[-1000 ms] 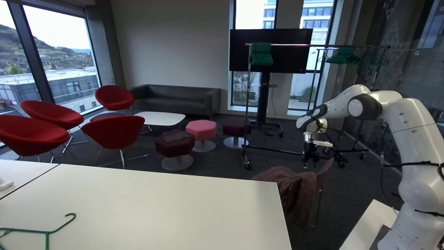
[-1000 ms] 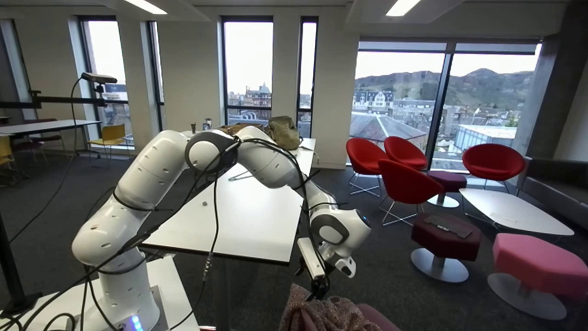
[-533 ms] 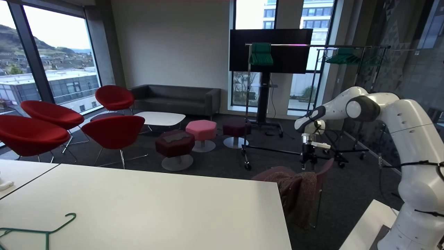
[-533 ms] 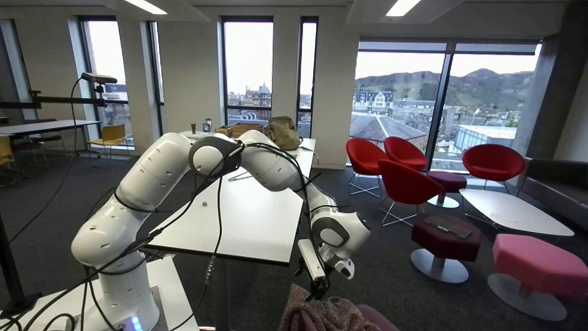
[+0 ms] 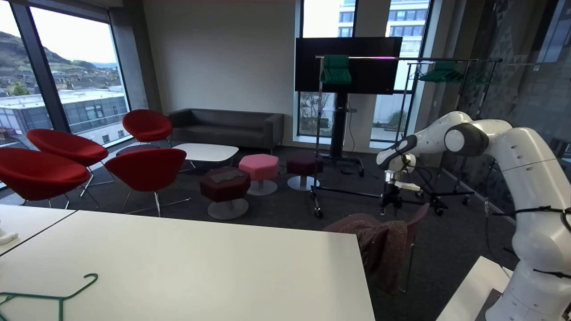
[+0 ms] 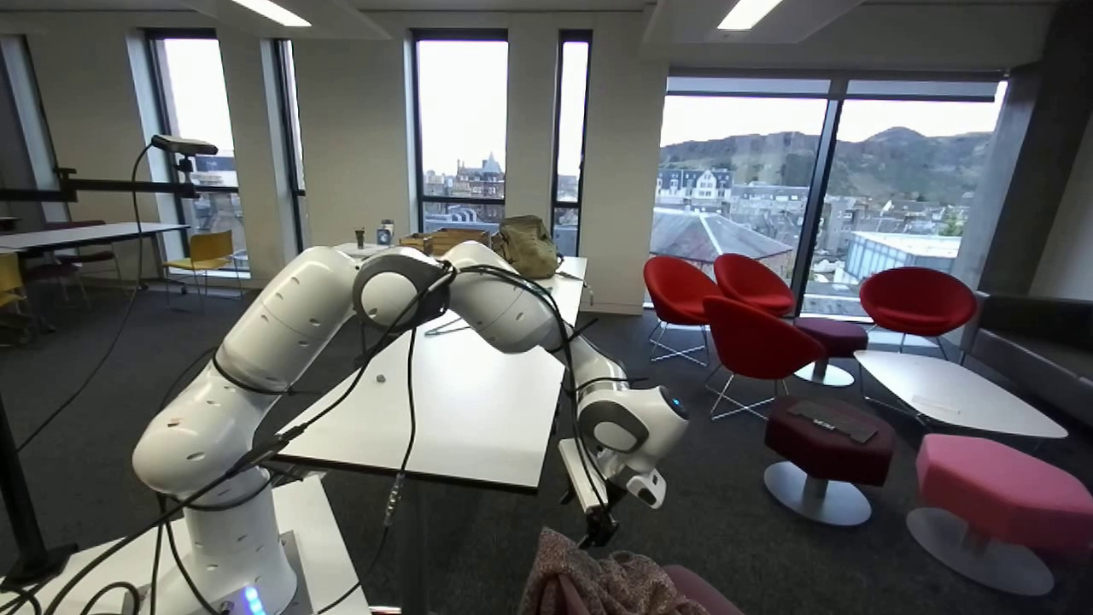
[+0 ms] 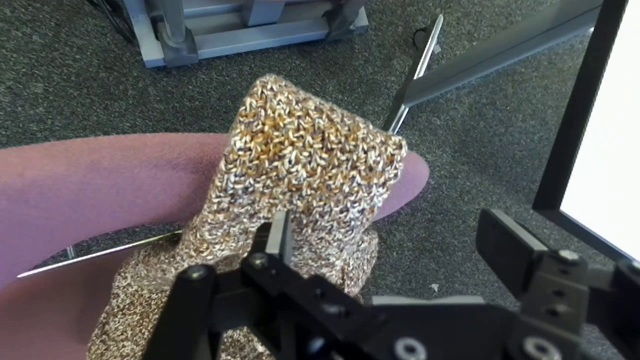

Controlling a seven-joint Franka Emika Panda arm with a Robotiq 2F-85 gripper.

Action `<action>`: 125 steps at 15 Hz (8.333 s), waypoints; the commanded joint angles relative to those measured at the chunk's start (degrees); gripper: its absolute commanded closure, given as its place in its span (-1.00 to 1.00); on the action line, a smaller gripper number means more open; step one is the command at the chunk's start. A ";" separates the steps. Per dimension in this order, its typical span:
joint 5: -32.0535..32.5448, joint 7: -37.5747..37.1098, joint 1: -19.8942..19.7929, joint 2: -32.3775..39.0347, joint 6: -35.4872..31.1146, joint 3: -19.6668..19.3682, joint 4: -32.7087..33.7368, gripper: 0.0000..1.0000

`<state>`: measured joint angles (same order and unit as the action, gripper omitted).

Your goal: Put the fleece blanket on the table.

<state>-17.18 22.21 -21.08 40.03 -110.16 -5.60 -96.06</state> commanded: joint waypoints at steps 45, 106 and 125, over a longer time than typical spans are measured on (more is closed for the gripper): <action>10.22 1.61 6.82 -43.76 19.75 -1.73 -24.39 0.94; 25.79 3.50 54.06 -12.51 29.53 28.16 31.91 0.94; 21.03 10.20 48.05 -11.83 27.56 26.38 30.75 0.75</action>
<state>3.85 32.41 26.97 28.21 -82.61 20.78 -65.31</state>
